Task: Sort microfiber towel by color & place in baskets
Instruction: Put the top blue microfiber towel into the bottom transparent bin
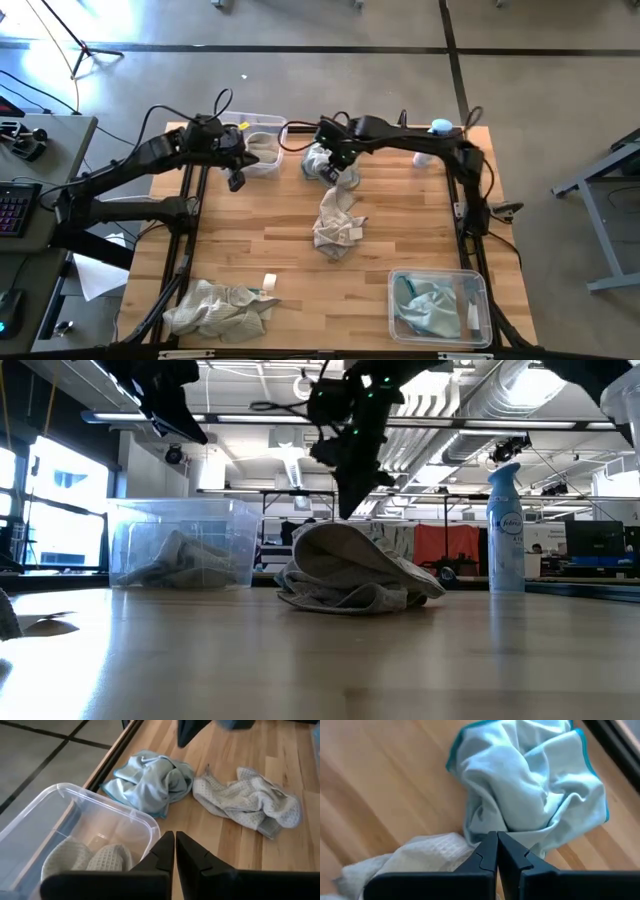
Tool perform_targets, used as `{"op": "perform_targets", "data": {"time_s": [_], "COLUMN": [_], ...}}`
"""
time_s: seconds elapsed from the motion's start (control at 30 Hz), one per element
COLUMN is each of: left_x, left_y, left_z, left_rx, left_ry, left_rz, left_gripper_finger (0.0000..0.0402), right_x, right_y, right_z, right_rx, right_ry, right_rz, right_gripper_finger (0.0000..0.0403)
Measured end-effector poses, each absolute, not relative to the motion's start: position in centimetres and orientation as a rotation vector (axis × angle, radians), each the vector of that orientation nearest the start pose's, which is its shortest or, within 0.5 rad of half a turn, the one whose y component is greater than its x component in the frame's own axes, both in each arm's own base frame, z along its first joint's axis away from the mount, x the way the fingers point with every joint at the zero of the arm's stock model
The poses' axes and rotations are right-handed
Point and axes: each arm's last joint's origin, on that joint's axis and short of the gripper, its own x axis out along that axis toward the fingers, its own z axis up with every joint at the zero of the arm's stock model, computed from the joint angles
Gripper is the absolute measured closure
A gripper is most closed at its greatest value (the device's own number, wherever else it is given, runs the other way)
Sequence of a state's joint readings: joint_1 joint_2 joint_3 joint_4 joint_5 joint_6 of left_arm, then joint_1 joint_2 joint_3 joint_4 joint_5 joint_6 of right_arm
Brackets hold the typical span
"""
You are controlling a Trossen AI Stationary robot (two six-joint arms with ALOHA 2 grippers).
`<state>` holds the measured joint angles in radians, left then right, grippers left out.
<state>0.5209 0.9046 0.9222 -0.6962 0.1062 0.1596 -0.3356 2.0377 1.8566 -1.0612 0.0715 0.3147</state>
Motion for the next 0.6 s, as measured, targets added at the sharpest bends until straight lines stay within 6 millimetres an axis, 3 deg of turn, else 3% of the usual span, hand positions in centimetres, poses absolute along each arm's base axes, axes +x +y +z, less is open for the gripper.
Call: {"op": "perform_targets", "data": {"time_s": [0.13, 0.4, 0.6], "left_x": [15.2, 15.2, 15.2], "left_y": [8.4, 8.4, 8.4], "left_z": [31.6, 31.6, 31.6], "left_rx": [-0.053, 0.003, 0.03], "left_ry": [0.67, 0.682, 0.687], "left_rz": [0.345, 0.325, 0.315], "left_gripper_finger": [0.0399, 0.0399, 0.0399], "right_x": [40.5, 40.7, 40.7], "right_y": [-15.0, -16.2, -16.7], "right_z": [24.6, 21.1, 19.0], "right_rx": [0.503, 0.658, 0.681], "right_ry": [1.241, 1.311, 1.371], "right_rz": [-0.595, -0.76, -0.842], "right_gripper_finger": [0.0372, 0.0269, 0.0219]}}
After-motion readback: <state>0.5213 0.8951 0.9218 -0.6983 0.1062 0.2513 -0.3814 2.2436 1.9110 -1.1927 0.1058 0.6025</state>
